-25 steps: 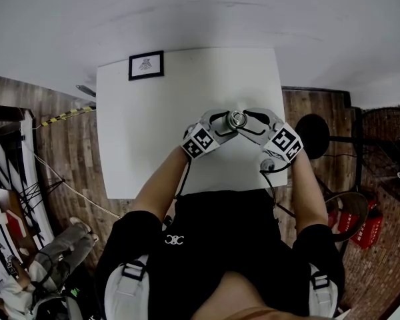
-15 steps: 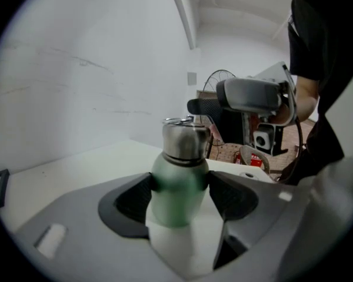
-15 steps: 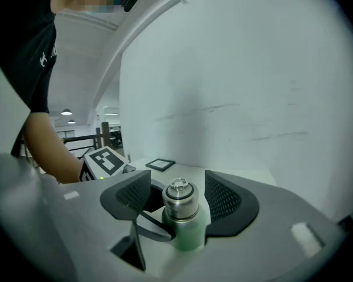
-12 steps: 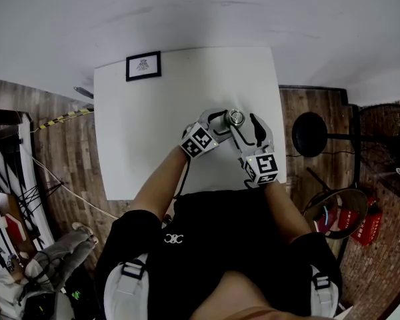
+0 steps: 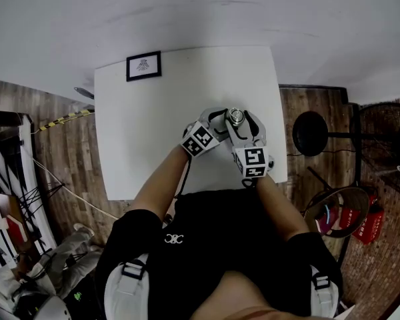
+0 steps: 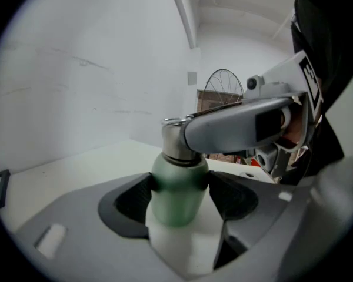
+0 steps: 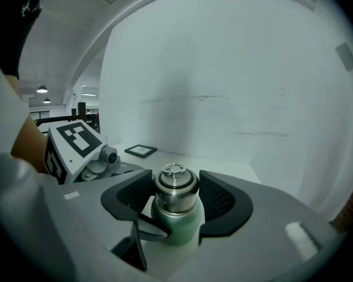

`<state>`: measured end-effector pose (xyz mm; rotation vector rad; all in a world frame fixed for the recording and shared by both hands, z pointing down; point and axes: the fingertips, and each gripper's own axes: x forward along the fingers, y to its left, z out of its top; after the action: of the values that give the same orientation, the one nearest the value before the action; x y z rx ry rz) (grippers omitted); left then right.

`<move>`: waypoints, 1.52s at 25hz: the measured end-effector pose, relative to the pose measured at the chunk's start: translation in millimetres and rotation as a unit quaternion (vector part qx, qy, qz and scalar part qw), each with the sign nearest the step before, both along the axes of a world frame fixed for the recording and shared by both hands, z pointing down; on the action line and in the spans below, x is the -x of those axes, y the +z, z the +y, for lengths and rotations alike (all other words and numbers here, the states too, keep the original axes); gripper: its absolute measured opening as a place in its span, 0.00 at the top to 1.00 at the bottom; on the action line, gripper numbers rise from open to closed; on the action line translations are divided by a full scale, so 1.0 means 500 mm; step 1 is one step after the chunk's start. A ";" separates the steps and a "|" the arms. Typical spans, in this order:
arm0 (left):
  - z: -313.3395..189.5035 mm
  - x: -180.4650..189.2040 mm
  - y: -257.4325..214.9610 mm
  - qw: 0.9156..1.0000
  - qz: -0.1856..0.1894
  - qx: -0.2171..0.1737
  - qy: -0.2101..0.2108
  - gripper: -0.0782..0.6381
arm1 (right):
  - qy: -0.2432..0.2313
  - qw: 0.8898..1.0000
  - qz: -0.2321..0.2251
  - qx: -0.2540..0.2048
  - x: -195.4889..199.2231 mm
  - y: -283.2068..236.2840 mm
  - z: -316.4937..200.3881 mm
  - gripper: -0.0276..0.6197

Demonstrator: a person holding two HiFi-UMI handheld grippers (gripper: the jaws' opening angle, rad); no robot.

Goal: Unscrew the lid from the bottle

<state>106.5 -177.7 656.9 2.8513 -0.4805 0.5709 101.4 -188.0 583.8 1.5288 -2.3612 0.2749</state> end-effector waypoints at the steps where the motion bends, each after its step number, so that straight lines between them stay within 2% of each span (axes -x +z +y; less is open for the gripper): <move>1: 0.000 0.000 -0.001 1.000 0.001 0.000 0.000 0.39 | -0.008 1.000 0.006 0.002 -0.002 0.002 0.002 0.58; 5: -0.002 0.001 0.000 1.000 0.002 -0.001 0.001 0.39 | -0.064 0.998 -0.001 0.009 -0.003 0.005 0.003 0.59; 9: -0.003 0.001 0.000 1.000 0.003 -0.001 0.002 0.39 | -0.160 0.987 -0.005 0.015 -0.004 0.007 0.009 0.60; 12: -0.002 -0.001 0.001 1.000 0.004 0.000 0.002 0.39 | -0.244 0.970 0.001 0.019 -0.006 0.010 0.012 0.60; 16: -0.003 -0.002 0.002 1.000 0.000 0.000 0.004 0.39 | -0.346 0.938 0.022 0.032 -0.003 0.011 0.012 0.60; 18: -0.001 -0.002 0.002 1.000 -0.002 0.001 0.005 0.39 | -0.379 0.924 0.029 0.042 -0.001 0.012 0.014 0.60; 20: -0.001 -0.003 0.002 1.000 -0.002 0.001 0.006 0.39 | -0.392 0.918 0.036 0.056 -0.001 0.011 0.014 0.60; 22: -0.003 -0.002 0.002 1.000 -0.001 0.001 0.006 0.39 | -0.382 0.921 0.029 0.065 -0.002 0.007 0.013 0.59; 24: -0.004 0.001 0.001 1.000 0.000 0.001 0.005 0.39 | -0.351 0.934 -0.003 0.060 -0.003 -0.009 0.013 0.59; 28: -0.002 0.001 0.002 1.000 0.003 0.001 0.003 0.39 | -0.235 0.970 -0.053 0.022 -0.026 -0.042 0.015 0.59; 30: -0.002 -0.001 0.001 1.000 0.004 0.000 0.003 0.39 | -0.169 0.983 -0.068 -0.008 -0.035 -0.055 0.019 0.59; 34: -0.003 -0.002 -0.001 1.000 0.001 -0.001 0.002 0.39 | -0.068 0.994 -0.076 -0.036 -0.031 -0.054 0.022 0.59; 38: -0.002 -0.001 0.001 1.000 -0.001 0.001 0.001 0.39 | -0.021 0.998 -0.050 -0.032 -0.020 -0.022 0.009 0.59</move>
<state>106.8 -178.9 657.6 2.8491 -0.4783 0.5749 111.3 -183.3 572.9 1.5258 -2.4988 0.2763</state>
